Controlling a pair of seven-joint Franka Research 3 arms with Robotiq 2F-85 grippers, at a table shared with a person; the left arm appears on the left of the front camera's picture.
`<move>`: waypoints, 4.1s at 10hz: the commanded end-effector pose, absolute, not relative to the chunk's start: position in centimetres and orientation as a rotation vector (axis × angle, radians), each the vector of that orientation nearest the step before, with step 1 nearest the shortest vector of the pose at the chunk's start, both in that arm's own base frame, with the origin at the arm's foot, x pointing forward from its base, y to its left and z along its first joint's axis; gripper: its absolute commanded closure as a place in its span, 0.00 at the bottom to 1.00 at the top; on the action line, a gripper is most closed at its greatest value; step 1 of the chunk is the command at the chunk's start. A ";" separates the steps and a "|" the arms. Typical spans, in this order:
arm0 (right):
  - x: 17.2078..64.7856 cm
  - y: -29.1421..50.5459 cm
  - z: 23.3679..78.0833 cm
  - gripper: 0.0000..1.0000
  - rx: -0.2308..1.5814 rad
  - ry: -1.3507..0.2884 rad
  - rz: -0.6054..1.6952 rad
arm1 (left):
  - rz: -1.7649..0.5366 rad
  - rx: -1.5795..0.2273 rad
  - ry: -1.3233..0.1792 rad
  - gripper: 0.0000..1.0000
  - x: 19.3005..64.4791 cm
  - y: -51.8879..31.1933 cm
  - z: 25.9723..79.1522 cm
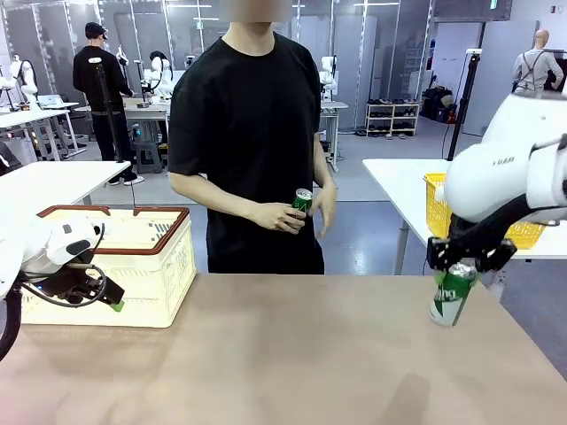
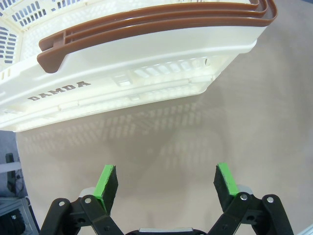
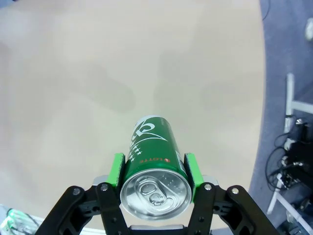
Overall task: Place the drinks into the Shopping basket.
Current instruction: Pick up one drink and place it into the Shopping basket.
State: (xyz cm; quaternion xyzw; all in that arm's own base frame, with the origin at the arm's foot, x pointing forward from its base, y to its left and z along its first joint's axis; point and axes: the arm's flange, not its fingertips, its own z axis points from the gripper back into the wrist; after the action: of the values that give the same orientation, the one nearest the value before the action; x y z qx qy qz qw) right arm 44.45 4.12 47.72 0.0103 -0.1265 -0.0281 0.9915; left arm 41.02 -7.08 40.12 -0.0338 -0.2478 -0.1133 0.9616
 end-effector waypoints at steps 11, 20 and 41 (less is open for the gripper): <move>41.8 11.5 49.7 0.42 0.015 -0.218 0.082 | -0.226 -0.071 -0.501 0.00 41.1 -6.9 40.0; 42.6 31.5 46.6 0.42 0.020 -0.241 0.442 | -0.226 -0.071 -0.501 0.00 41.1 -6.9 40.0; 47.1 33.7 38.2 0.31 -0.025 -0.172 0.426 | -0.226 -0.071 -0.501 0.00 41.1 -6.9 40.0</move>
State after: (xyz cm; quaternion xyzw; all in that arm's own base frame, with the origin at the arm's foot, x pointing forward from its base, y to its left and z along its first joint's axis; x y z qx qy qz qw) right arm 46.67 32.86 38.47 0.0004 -0.0788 0.2259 0.9710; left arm 41.01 -7.07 40.11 -0.0338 -0.2476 -0.1132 0.9616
